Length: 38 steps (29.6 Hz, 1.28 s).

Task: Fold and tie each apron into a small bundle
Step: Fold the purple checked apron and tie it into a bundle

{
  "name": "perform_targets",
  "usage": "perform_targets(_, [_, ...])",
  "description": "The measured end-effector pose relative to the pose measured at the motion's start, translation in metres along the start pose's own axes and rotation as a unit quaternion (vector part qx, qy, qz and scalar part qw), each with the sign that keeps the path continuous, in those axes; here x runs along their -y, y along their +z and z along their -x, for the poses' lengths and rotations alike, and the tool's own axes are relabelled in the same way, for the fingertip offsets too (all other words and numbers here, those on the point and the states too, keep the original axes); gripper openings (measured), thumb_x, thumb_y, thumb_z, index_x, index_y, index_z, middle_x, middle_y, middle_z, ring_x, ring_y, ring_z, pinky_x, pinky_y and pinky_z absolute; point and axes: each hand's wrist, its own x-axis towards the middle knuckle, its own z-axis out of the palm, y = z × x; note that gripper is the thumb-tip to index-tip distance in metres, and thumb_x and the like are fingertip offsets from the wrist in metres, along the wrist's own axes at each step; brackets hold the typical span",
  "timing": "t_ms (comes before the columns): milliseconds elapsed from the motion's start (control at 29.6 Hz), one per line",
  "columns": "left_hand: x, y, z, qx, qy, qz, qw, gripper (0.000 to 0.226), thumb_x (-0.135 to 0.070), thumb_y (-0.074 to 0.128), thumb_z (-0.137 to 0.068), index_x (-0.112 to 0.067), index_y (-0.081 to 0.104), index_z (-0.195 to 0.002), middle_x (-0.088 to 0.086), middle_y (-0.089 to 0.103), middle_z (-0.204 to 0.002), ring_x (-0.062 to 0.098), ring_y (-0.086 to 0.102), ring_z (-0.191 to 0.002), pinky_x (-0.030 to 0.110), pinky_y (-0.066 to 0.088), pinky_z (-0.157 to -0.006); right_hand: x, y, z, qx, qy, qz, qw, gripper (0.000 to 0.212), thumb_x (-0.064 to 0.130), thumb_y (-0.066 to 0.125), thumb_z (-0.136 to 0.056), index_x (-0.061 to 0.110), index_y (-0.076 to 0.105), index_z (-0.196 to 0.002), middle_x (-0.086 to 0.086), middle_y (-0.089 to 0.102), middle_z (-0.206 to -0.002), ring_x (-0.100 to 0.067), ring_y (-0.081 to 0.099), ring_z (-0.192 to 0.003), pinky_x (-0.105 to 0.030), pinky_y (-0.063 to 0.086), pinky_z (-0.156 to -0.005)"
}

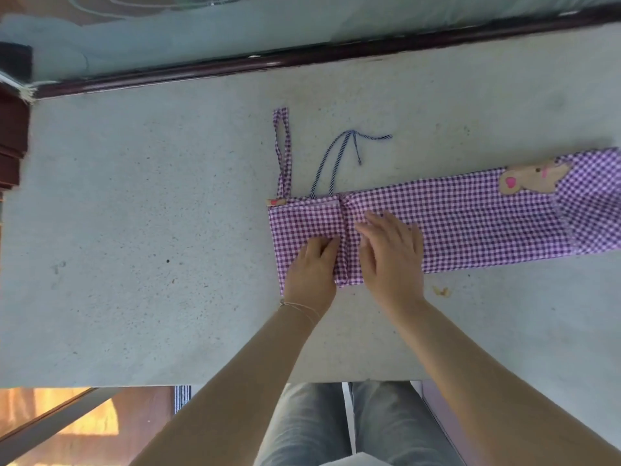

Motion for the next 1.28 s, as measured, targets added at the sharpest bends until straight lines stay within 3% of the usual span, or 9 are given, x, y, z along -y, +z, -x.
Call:
perform_targets(101, [0.017,0.009,0.000,-0.046,0.077,-0.110,0.990,0.041,-0.027,0.059,-0.083,-0.020,0.061,-0.123,0.009,0.058,-0.126,0.033,0.052,-0.116,0.050,0.040,-0.100,-0.030,0.020,0.000,0.140,-0.013,0.146,0.979,0.060,0.061,0.020,-0.096,0.032,0.029,-0.147,-0.003,0.028,-0.156,-0.035,0.025,-0.142,-0.067,0.005,-0.108])
perform_targets(270, [0.036,0.001,-0.011,0.060,0.072,-0.159,0.983,0.062,-0.054,0.033,-0.091,-0.029,0.031,-0.148,0.003,0.024,-0.157,0.030,0.018,-0.145,0.068,0.010,-0.110,-0.043,0.038,-0.018,0.192,-0.022,0.177,0.965,0.066,0.063,0.016,-0.094,0.032,0.016,-0.152,-0.003,0.014,-0.161,-0.036,0.012,-0.146,-0.072,0.008,-0.108])
perform_targets(439, [0.036,-0.001,-0.017,0.125,0.043,-0.187,0.973,0.072,-0.067,0.030,-0.085,-0.037,0.019,-0.150,-0.004,0.015,-0.160,0.026,0.017,-0.146,0.074,0.015,-0.103,-0.020,0.029,-0.007,0.095,0.027,0.116,0.988,0.057,0.051,0.028,-0.097,0.022,0.031,-0.147,-0.007,0.032,-0.154,-0.035,0.024,-0.143,-0.065,0.009,-0.112])
perform_targets(642, [-0.008,-0.001,-0.006,0.158,-0.077,-0.143,0.974,0.071,-0.056,0.037,-0.090,-0.035,0.007,-0.151,0.000,0.003,-0.161,0.027,0.011,-0.145,0.057,0.032,-0.104,0.030,0.026,0.028,-0.026,0.110,-0.007,0.994,0.027,0.020,0.053,-0.087,0.016,0.059,-0.113,-0.006,0.053,-0.120,-0.026,0.046,-0.119,-0.058,0.025,-0.112])
perform_targets(777, [-0.035,-0.012,0.001,0.216,-0.101,-0.085,0.967,0.069,-0.044,0.049,-0.091,-0.026,0.015,-0.148,0.009,0.006,-0.156,0.034,0.015,-0.139,0.044,0.040,-0.102,0.006,0.023,0.058,-0.072,-0.017,-0.080,0.994,0.020,0.014,0.055,-0.085,0.013,0.057,-0.105,-0.006,0.056,-0.111,-0.023,0.051,-0.111,-0.053,0.041,-0.102])
perform_targets(912, [-0.044,-0.023,-0.009,0.285,-0.114,-0.083,0.948,0.045,-0.036,0.045,-0.094,-0.025,0.034,-0.136,0.012,0.019,-0.146,0.039,0.033,-0.129,0.051,0.042,-0.096,-0.029,0.015,0.079,0.002,-0.110,-0.075,0.991,0.022,0.020,0.043,-0.098,0.014,0.052,-0.118,-0.008,0.063,-0.119,-0.021,0.054,-0.118,-0.037,0.031,-0.115])
perform_targets(1047, [-0.023,-0.012,-0.016,0.137,0.105,-0.153,0.973,0.029,-0.027,0.057,-0.087,-0.017,0.058,-0.115,0.011,0.048,-0.127,0.032,0.058,-0.101,0.044,0.055,-0.072,-0.051,0.008,0.080,0.082,-0.117,-0.071,0.987,0.038,0.037,0.028,-0.105,0.014,0.047,-0.128,-0.009,0.060,-0.130,-0.024,0.053,-0.125,-0.031,0.024,-0.118])
perform_targets(1148, [-0.001,0.001,-0.032,0.150,0.376,-0.181,0.896,0.045,-0.031,0.049,-0.088,-0.024,0.053,-0.132,0.006,0.048,-0.142,0.033,0.050,-0.122,0.054,0.043,-0.099,-0.058,0.009,0.081,0.100,-0.145,-0.054,0.983,0.036,0.022,0.054,-0.092,0.013,0.046,-0.126,-0.013,0.059,-0.130,-0.025,0.054,-0.124,-0.038,0.030,-0.114])
perform_targets(1283, [0.024,-0.004,-0.068,0.207,0.466,-0.231,0.829,0.052,-0.042,0.028,-0.096,-0.030,0.027,-0.147,0.003,0.034,-0.153,0.031,0.034,-0.139,0.048,0.023,-0.115,-0.067,0.007,0.086,0.130,-0.167,-0.014,0.977,0.060,0.016,0.067,-0.077,0.011,0.040,-0.131,-0.016,0.050,-0.139,-0.028,0.045,-0.131,-0.042,0.030,-0.113])
